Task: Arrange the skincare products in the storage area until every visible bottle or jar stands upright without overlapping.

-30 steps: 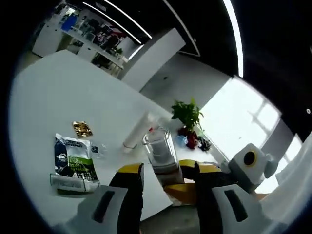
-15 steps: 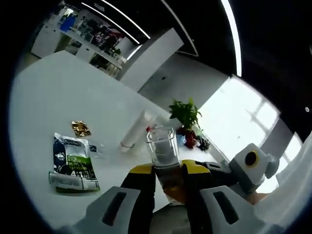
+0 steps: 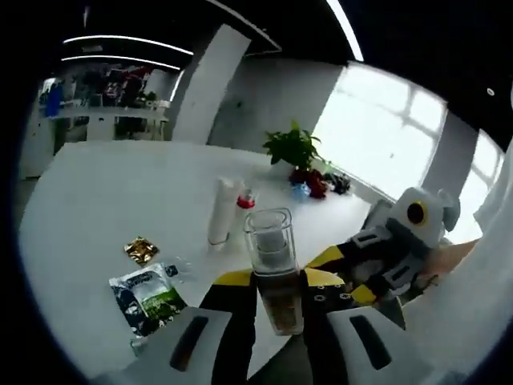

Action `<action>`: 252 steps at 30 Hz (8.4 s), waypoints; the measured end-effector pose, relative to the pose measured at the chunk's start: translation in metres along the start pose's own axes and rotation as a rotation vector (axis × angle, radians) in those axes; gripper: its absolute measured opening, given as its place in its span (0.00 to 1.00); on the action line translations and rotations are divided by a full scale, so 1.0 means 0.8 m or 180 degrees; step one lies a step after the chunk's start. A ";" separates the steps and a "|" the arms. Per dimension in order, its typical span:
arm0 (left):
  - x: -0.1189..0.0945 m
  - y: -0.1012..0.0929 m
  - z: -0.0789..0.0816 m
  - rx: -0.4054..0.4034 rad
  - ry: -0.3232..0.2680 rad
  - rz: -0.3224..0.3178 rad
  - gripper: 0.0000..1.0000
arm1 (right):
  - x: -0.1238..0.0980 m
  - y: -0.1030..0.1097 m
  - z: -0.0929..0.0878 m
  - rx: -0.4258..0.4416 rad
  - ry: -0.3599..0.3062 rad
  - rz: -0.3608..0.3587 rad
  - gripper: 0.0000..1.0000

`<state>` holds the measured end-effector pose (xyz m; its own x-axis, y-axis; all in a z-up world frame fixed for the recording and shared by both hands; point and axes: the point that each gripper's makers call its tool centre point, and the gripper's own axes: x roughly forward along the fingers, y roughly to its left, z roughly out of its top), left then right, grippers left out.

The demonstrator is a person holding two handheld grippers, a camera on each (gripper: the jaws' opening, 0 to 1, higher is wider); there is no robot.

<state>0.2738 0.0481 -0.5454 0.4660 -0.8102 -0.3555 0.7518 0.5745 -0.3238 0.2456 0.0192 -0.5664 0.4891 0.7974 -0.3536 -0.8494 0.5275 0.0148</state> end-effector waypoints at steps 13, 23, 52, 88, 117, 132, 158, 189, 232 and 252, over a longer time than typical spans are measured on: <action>0.020 -0.028 -0.009 0.1153 0.0431 -0.0498 0.17 | -0.019 -0.016 0.067 0.0665 -0.0732 0.0319 0.35; 0.038 -0.041 -0.010 0.1323 0.0460 -0.0718 0.18 | -0.005 -0.016 0.067 0.0611 -0.0680 0.0350 0.31; 0.078 -0.023 -0.021 0.1578 0.0625 -0.0817 0.20 | 0.004 -0.056 0.052 0.0536 -0.0584 -0.0064 0.21; 0.197 0.056 -0.101 0.1615 0.1172 -0.0624 0.17 | 0.038 -0.145 -0.057 0.0274 0.0158 -0.0582 0.21; 0.221 0.068 -0.108 0.1611 0.1205 -0.0714 0.16 | 0.054 -0.168 -0.110 0.0406 0.0550 -0.1007 0.22; 0.225 0.076 -0.112 0.1648 0.1253 -0.0612 0.23 | 0.048 -0.186 -0.118 0.0706 0.0555 -0.1705 0.19; 0.125 0.083 -0.105 0.0807 0.0952 0.0034 0.49 | 0.039 -0.254 -0.153 0.1246 0.0578 -0.2614 0.17; 0.077 0.080 -0.134 0.0677 0.1012 0.0143 0.49 | 0.073 -0.272 -0.153 0.1631 0.0580 -0.2996 0.31; 0.077 0.087 -0.131 0.0654 0.1007 0.0177 0.48 | 0.047 -0.271 -0.163 0.1587 0.0629 -0.3069 0.20; 0.073 0.090 -0.128 0.0642 0.1000 0.0218 0.52 | 0.038 -0.255 -0.174 0.1500 0.0821 -0.2916 0.32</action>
<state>0.3074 0.0538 -0.6792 0.3762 -0.6776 -0.6320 0.8152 0.5662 -0.1219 0.4062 -0.1054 -0.7105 0.7996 -0.0189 -0.6002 0.0113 0.9998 -0.0163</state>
